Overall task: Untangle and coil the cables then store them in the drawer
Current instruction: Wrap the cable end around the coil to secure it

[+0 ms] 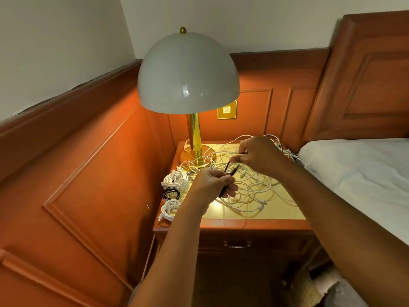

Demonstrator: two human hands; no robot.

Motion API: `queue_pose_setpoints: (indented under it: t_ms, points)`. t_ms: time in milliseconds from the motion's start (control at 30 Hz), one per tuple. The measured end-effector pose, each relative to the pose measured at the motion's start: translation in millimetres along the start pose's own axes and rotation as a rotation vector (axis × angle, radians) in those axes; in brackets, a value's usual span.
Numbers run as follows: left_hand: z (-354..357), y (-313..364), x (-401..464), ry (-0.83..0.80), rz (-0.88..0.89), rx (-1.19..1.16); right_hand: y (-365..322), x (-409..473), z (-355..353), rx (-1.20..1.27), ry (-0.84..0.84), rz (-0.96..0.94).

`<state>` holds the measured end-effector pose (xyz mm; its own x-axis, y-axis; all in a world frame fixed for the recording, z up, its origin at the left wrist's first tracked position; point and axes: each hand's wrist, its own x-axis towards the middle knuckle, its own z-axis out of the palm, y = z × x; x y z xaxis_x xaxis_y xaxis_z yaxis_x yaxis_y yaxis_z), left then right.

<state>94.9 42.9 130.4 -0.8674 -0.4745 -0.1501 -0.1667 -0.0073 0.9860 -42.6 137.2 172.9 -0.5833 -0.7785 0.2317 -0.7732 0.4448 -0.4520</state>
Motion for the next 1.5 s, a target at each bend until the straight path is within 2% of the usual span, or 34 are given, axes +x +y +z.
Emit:
queue_pose_setpoints:
  t_ms: [67, 167, 267, 367, 467, 533, 633, 767, 933, 1067, 1167, 1267, 1367, 1500]
  points:
    - [1, 0, 5, 0.053, -0.021, -0.027, -11, -11, -1, -0.022, 0.009, -0.026]
    - [1, 0, 8, 0.12, -0.069, -0.248, -20, -36, 9, 0.026, 0.031, -0.02]
    - [-3, 1, 9, 0.145, -0.125, -0.49, -26, -65, 33, 0.267, 0.001, 0.062]
    - [-4, 4, 4, 0.142, -0.159, -0.613, -22, -91, 61, 0.529, -0.015, 0.178]
    - [-7, 11, 0, 0.15, -0.14, -0.696, -16, -112, 81, 0.874, -0.148, 0.337]
    - [-11, 17, 0, 0.155, -0.115, -0.73, -9, -121, 93, 0.991, -0.242, 0.411]
    - [-12, 24, -4, 0.115, -0.108, -0.699, 6, -120, 105, 1.05, -0.293, 0.435]
    - [-10, 25, -10, 0.011, -0.084, -0.637, 25, -98, 100, 0.881, -0.263, 0.402]
    - [4, 17, -16, -0.131, -0.054, -0.507, 39, -36, 61, 0.396, -0.151, 0.413]
    - [8, 10, -13, -0.131, -0.039, -0.346, 26, -2, 11, 0.175, -0.056, 0.22]
    - [9, 6, -7, -0.112, -0.069, -0.208, 9, 4, -15, 0.09, -0.038, 0.058]
    - [10, 5, 0, -0.071, -0.093, -0.174, -3, -3, -24, 0.008, -0.002, -0.013]
    - [10, 1, 8, -0.015, -0.092, -0.244, -10, -21, -19, -0.006, 0.061, -0.016]
    - [11, -2, 14, 0.063, -0.103, -0.419, -10, -57, 9, 0.197, 0.169, 0.07]
